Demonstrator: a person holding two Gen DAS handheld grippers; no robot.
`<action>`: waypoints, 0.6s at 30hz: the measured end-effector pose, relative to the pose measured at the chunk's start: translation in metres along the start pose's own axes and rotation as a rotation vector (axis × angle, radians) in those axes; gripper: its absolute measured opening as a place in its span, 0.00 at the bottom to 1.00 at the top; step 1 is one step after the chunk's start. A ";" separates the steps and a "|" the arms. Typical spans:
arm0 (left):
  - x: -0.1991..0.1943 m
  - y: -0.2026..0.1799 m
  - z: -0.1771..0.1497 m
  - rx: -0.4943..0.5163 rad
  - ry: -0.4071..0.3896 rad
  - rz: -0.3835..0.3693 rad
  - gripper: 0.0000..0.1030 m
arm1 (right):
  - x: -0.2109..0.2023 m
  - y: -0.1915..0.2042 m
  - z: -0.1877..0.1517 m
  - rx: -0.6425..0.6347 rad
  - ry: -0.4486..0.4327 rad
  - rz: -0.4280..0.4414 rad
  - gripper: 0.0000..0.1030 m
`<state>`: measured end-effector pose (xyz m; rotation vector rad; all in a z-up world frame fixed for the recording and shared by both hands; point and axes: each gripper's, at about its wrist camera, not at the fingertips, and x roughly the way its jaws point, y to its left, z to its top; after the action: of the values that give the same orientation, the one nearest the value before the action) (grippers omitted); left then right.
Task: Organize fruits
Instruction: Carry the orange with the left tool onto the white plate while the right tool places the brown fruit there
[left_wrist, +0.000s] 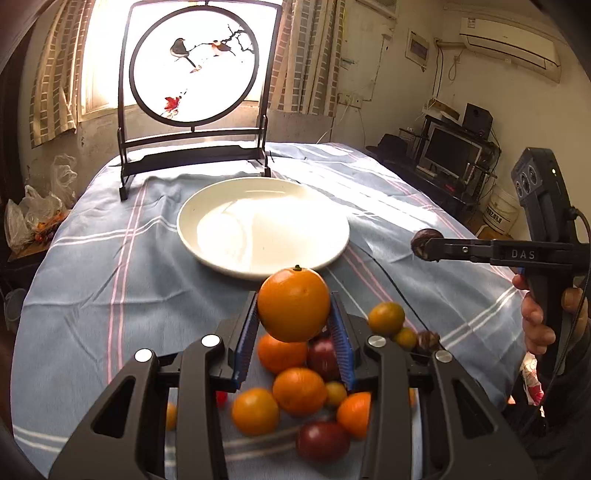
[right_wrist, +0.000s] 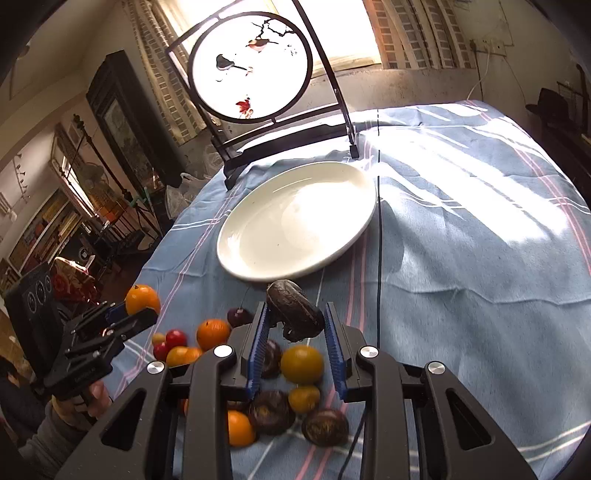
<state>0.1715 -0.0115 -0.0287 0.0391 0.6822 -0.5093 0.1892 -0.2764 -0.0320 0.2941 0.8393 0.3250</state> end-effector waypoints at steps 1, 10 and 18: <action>0.015 0.001 0.012 0.002 0.015 0.008 0.36 | 0.014 -0.002 0.015 0.016 0.023 0.012 0.29; 0.158 0.043 0.067 -0.126 0.241 0.114 0.40 | 0.138 -0.030 0.092 0.118 0.136 -0.001 0.32; 0.098 0.059 0.081 -0.200 0.111 0.146 0.76 | 0.090 -0.018 0.083 0.016 0.007 -0.083 0.47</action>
<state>0.3117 -0.0184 -0.0332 -0.0705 0.8301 -0.2981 0.3115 -0.2676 -0.0467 0.2724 0.8592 0.2422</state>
